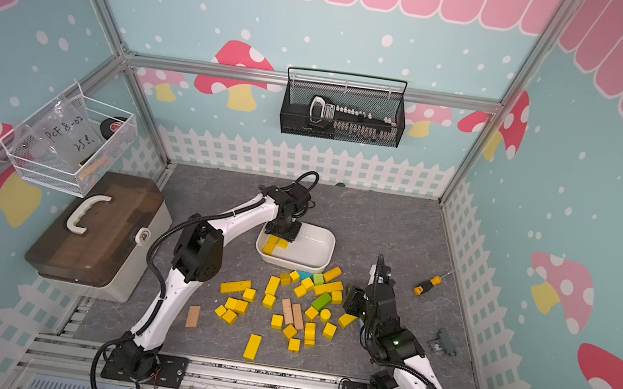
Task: Pick out the yellow building blocks
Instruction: Place the building block in the storage box, then pick up the building block from the center of the board.
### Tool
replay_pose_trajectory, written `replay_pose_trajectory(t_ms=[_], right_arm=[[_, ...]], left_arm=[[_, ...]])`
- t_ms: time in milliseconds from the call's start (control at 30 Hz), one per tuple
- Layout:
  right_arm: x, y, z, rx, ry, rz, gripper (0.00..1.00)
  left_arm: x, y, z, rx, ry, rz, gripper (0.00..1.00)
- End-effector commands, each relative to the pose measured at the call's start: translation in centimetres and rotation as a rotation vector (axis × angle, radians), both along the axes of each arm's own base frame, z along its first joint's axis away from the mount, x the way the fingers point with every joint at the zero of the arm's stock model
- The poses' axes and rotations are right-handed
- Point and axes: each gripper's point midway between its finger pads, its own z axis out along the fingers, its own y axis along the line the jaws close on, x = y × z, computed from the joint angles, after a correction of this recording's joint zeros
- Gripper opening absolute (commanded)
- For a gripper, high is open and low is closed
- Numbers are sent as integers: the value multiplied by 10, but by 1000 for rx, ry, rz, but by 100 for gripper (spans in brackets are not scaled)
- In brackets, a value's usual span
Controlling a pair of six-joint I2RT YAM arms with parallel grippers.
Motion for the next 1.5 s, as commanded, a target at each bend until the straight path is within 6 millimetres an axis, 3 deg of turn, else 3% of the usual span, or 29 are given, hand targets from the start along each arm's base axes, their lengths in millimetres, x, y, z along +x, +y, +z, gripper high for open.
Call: replay_pose_trajectory(t_ms=[0, 233, 400, 533, 733, 867, 1067, 1467], right_arm=[[0, -2, -1, 18, -7, -15, 57], [0, -3, -2, 19, -6, -19, 58], [1, -2, -2, 19, -1, -16, 58], [0, -2, -2, 21, 0, -18, 58], [0, -2, -1, 21, 0, -17, 58], [2, -1, -4, 29, 12, -26, 58], [5, 0, -3, 24, 15, -23, 58], [3, -1, -2, 29, 7, -24, 58]], left_arm=[[5, 4, 17, -3, -30, 12, 52], [-7, -6, 74, -99, -111, -7, 51], [-37, -6, 107, -186, -154, -32, 47], [-73, 12, 113, -241, -162, -12, 47], [-125, 47, 92, -261, -131, 52, 56], [-149, 71, 73, -227, -130, 80, 65], [-165, 100, 38, -209, -104, 158, 64], [-181, 110, 1, -178, -32, 181, 59]])
